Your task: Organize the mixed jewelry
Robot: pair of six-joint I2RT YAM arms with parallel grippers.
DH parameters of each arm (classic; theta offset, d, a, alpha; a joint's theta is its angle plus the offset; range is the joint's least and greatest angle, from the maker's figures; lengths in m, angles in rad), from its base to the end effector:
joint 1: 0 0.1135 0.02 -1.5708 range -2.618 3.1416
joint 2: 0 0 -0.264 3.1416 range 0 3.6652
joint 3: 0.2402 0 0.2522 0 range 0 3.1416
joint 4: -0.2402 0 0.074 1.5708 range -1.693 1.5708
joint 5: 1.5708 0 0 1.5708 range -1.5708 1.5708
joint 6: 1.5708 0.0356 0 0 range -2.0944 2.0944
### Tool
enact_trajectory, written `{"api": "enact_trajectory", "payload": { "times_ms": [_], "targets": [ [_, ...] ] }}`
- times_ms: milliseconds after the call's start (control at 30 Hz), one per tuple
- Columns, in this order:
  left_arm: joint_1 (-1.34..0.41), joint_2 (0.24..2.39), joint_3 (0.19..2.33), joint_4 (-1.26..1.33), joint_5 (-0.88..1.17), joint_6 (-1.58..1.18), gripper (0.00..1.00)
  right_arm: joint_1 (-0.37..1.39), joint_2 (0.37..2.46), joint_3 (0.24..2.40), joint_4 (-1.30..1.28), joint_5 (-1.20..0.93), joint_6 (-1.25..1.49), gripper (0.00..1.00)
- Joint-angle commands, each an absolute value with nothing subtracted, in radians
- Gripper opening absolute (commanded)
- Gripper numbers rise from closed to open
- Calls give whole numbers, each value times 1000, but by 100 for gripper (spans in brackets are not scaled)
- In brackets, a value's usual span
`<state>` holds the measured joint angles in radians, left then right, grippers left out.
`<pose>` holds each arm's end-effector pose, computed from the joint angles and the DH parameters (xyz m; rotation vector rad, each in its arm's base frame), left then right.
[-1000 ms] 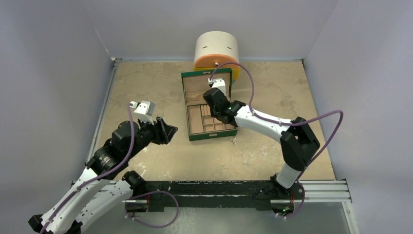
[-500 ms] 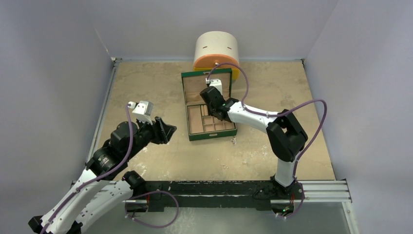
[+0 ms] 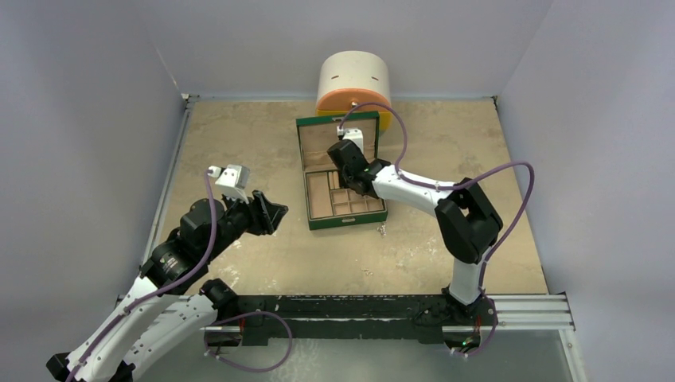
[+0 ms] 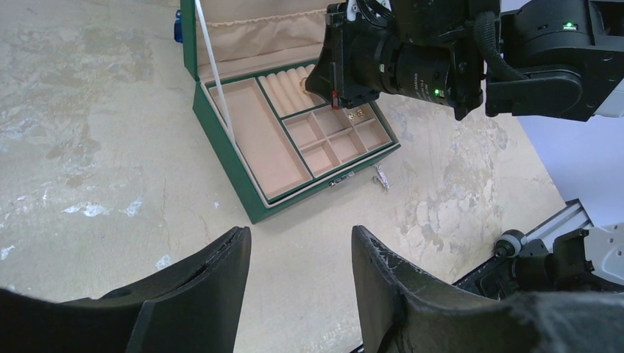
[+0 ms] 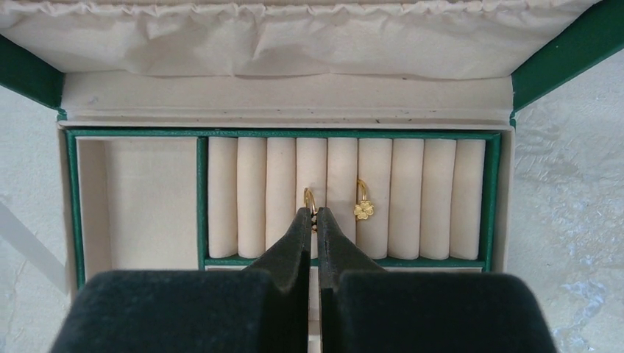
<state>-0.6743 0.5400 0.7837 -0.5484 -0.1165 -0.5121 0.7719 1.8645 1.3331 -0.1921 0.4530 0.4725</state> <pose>0.0972 -0.0724 0.3338 0.0742 1.9334 -0.6995 0.3100 0.2800 0.2236 -0.1021 2.2110 0.1663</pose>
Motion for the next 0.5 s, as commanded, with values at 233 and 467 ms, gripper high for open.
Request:
{"api": "enact_trajectory", "payload": {
  "times_ms": [233, 467],
  "targets": [
    [-664, 534, 810, -524, -130, -499, 52, 773, 1896, 1397, -170, 426, 496, 0],
    [-662, 535, 809, -525, -129, -499, 52, 772, 1904, 1396, -189, 454, 505, 0]
  ]
}}
